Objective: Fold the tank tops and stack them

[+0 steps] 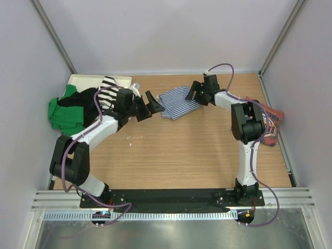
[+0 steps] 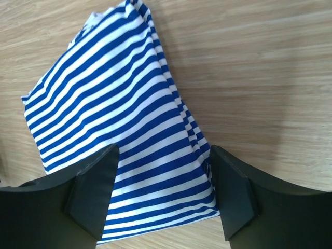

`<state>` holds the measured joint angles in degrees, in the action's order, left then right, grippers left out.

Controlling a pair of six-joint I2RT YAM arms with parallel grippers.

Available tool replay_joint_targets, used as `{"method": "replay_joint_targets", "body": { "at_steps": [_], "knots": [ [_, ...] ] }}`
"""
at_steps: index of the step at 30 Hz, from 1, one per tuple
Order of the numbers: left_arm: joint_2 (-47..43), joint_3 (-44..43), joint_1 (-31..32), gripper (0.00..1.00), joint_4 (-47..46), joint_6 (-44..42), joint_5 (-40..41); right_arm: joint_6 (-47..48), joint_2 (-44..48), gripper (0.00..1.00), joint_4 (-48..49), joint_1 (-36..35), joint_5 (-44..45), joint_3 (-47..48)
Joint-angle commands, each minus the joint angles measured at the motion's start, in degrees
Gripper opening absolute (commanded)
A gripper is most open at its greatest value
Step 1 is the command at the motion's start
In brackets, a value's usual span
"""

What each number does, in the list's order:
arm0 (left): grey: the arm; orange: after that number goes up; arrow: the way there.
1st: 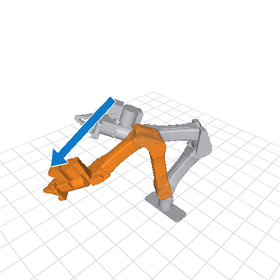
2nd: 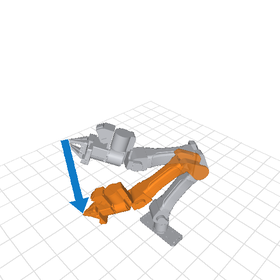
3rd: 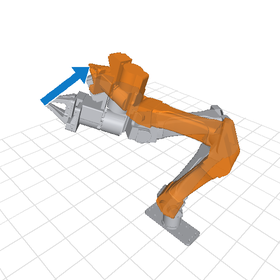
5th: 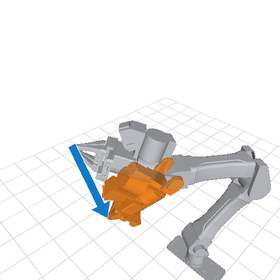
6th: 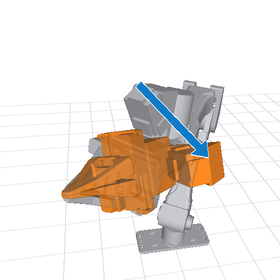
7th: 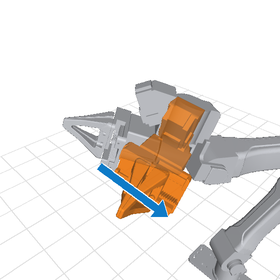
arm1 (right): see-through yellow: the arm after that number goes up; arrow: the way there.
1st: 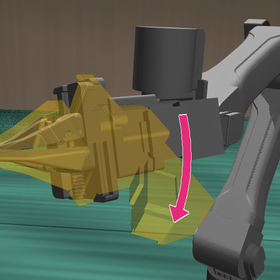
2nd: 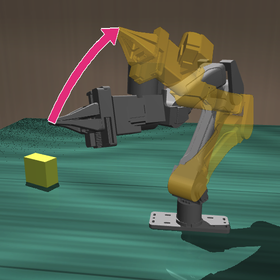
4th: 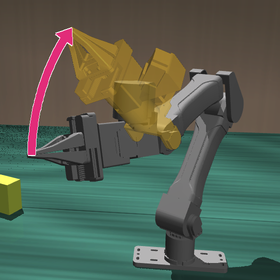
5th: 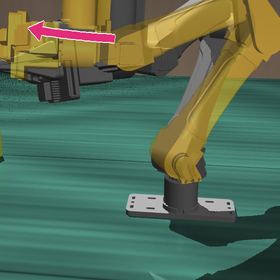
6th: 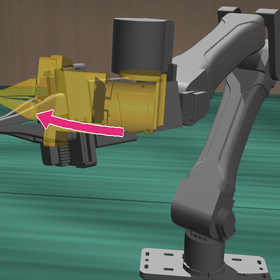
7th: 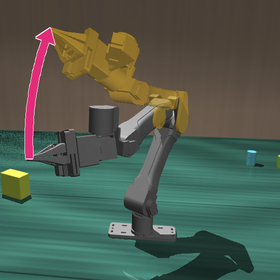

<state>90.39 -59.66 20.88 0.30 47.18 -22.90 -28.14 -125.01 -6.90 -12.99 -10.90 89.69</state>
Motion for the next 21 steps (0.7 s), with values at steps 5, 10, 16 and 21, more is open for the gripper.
{"method": "replay_joint_targets", "body": {
  "at_steps": [5,10,16,21],
  "knots": [
    [-9.88,6.21,1.70,1.00,-0.47,-4.02,1.36,-2.71,2.75,0.61,3.02,-0.28,-5.27,-4.69],
    [-13.04,9.47,2.23,1.00,-0.47,-4.90,1.80,-4.73,6.53,0.48,6.55,-0.19,-6.51,-12.42],
    [-14.80,11.58,3.02,1.00,0.76,-4.99,2.41,-6.75,15.40,0.47,8.22,-0.37,-4.75,-22.88],
    [-14.54,12.90,5.39,1.00,1.02,-5.69,5.13,-7.28,24.35,0.47,7.69,-1.86,-1.86,-33.67]
  ]
}}
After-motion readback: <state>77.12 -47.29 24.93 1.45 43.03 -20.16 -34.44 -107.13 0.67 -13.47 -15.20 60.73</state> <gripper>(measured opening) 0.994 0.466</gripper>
